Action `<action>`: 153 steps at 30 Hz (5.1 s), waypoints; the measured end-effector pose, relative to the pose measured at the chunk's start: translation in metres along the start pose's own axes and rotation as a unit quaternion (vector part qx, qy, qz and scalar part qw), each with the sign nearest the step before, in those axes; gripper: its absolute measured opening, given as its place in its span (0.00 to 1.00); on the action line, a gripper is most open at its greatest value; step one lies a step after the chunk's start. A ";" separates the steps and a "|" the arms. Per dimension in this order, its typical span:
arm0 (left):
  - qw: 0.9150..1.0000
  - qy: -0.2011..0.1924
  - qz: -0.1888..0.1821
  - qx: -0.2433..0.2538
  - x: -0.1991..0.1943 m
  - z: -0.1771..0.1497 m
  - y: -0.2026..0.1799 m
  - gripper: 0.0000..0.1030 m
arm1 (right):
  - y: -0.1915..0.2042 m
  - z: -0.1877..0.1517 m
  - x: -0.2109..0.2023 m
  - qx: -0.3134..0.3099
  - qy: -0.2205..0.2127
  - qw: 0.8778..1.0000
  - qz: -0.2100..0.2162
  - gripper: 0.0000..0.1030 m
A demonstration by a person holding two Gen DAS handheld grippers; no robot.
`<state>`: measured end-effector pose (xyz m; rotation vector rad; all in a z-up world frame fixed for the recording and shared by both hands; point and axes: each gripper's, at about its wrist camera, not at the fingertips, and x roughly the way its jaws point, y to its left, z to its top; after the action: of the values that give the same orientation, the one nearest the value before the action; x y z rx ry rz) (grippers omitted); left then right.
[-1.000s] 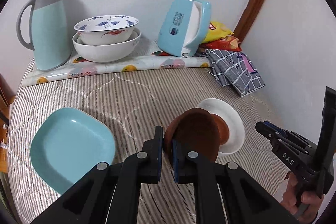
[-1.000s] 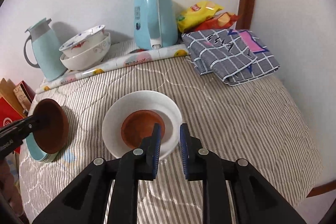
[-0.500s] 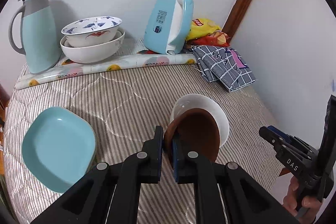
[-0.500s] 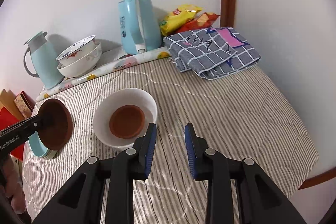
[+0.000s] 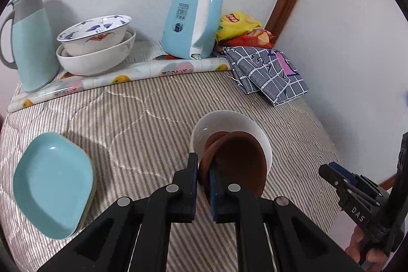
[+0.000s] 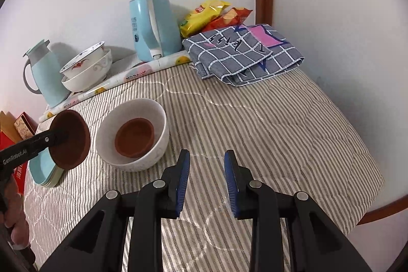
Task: Organize plates and bowls
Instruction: 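Lower the left gripper's brown bowl into the first brown bowl, open, then close both grippers on the rim of the white bowl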
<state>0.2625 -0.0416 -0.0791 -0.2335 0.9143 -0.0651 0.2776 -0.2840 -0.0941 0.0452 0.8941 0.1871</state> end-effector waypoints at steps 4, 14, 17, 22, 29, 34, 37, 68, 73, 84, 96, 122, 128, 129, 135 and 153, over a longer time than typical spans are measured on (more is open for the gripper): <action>1.000 0.006 -0.003 0.006 0.014 0.006 -0.007 0.08 | -0.003 -0.001 0.001 0.001 0.001 1.000 -0.002 0.27; 0.999 0.034 -0.021 0.012 0.052 0.015 -0.018 0.08 | -0.010 -0.007 0.010 0.008 0.010 1.000 -0.002 0.27; 0.999 0.043 -0.020 0.021 0.063 0.016 -0.023 0.08 | -0.010 -0.010 0.015 0.009 0.014 1.000 -0.001 0.27; 0.998 0.062 -0.025 0.011 0.080 0.018 -0.021 0.08 | -0.010 -0.014 0.022 0.008 0.021 1.000 0.000 0.27; 0.996 0.079 -0.028 0.003 0.097 0.023 -0.016 0.08 | -0.008 -0.015 0.029 0.008 0.027 1.000 0.001 0.27; 0.995 0.089 -0.035 -0.005 0.103 0.024 -0.010 0.09 | -0.005 -0.014 0.032 0.005 0.031 0.999 0.005 0.27; 0.995 0.090 -0.045 -0.010 0.104 0.025 -0.008 0.09 | 0.000 -0.012 0.034 0.000 0.032 0.999 0.004 0.27; 0.996 0.063 -0.051 0.034 0.049 0.026 -0.018 0.32 | 0.038 -0.001 0.029 -0.026 0.024 0.999 0.023 0.37; 0.998 0.038 -0.042 0.021 0.035 0.027 -0.005 0.32 | 0.043 0.003 0.026 -0.027 0.014 0.999 0.031 0.38; 1.000 0.020 -0.005 0.009 0.031 0.021 0.021 0.32 | 0.046 0.013 0.042 -0.017 0.024 0.999 0.018 0.38; 0.997 0.070 -0.010 0.034 0.068 0.023 0.017 0.32 | 0.055 0.022 0.066 -0.034 0.049 0.998 0.016 0.38; 0.995 0.098 -0.017 0.011 0.103 0.026 0.023 0.32 | 0.066 0.031 0.106 -0.028 0.095 0.995 -0.008 0.15; 0.994 0.106 -0.022 0.021 0.109 0.025 0.020 0.32 | 0.069 0.031 0.110 -0.032 0.096 0.995 -0.017 0.13; 0.994 0.107 -0.023 0.021 0.111 0.024 0.019 0.32 | 0.069 0.031 0.111 -0.033 0.094 0.995 -0.019 0.13; 0.993 0.108 -0.018 0.035 0.117 0.020 0.012 0.28 | 0.063 0.032 0.114 -0.021 0.098 0.995 -0.008 0.13; 0.994 0.093 -0.014 0.054 0.117 0.018 0.003 0.12 | 0.063 0.030 0.112 -0.024 0.083 0.996 -0.009 0.10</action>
<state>0.3479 -0.0538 -0.1599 -0.1416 1.0905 -0.1648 0.3599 -0.2005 -0.1543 -0.0237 1.0554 0.1965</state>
